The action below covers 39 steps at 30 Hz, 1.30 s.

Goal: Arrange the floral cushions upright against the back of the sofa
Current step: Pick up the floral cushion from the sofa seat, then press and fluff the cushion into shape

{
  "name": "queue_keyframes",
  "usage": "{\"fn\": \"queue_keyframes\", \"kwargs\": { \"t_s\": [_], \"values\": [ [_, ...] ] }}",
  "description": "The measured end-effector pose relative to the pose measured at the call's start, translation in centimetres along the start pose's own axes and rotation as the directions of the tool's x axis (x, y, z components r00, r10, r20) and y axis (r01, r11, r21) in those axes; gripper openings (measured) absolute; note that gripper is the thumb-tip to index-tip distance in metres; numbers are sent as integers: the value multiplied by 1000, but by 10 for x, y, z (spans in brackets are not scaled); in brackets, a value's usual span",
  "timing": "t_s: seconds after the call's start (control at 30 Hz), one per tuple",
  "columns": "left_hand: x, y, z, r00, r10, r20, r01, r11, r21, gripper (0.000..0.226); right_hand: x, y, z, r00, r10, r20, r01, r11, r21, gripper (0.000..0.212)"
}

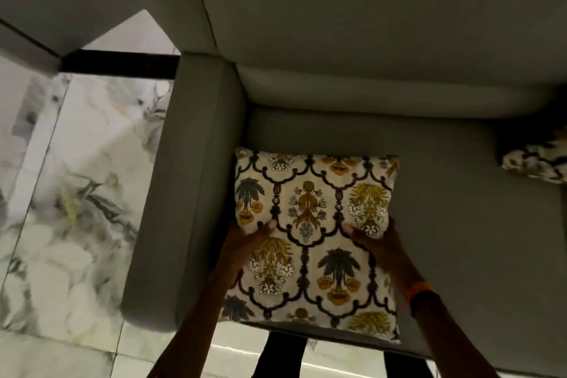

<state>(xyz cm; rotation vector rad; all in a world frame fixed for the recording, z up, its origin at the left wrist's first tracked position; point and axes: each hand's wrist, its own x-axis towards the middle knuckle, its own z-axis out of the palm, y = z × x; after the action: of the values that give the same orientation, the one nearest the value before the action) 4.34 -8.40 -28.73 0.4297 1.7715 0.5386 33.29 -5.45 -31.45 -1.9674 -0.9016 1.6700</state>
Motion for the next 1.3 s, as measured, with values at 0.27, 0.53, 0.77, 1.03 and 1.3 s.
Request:
{"fn": "queue_keyframes", "kwargs": {
  "t_s": [0.27, 0.53, 0.77, 1.03, 1.3],
  "values": [
    [12, 67, -9, 881, 463, -99, -471, 879, -78, 125, -25, -93, -11, 933, -286, -217, 292, 956, -5, 133],
    [74, 152, -21, 767, 638, -70, -639, 769, 14, 135, 51, -153, -13, 827, -543, -144, 542, 839, -46, 115],
    [82, 146, -16, 701, 709, -71, -705, 705, 80, 120, 71, -140, 5, 833, -521, -189, 523, 851, -41, 117],
    [34, 155, 29, -69, 997, -15, -619, -31, 785, 101, 20, -181, 55, 72, -917, -392, 624, 348, -700, 73],
    [65, 90, 59, 187, 979, 83, -473, 16, 881, 78, 51, -88, 59, 335, -942, -25, 464, 188, -865, 66]
  ]
}}
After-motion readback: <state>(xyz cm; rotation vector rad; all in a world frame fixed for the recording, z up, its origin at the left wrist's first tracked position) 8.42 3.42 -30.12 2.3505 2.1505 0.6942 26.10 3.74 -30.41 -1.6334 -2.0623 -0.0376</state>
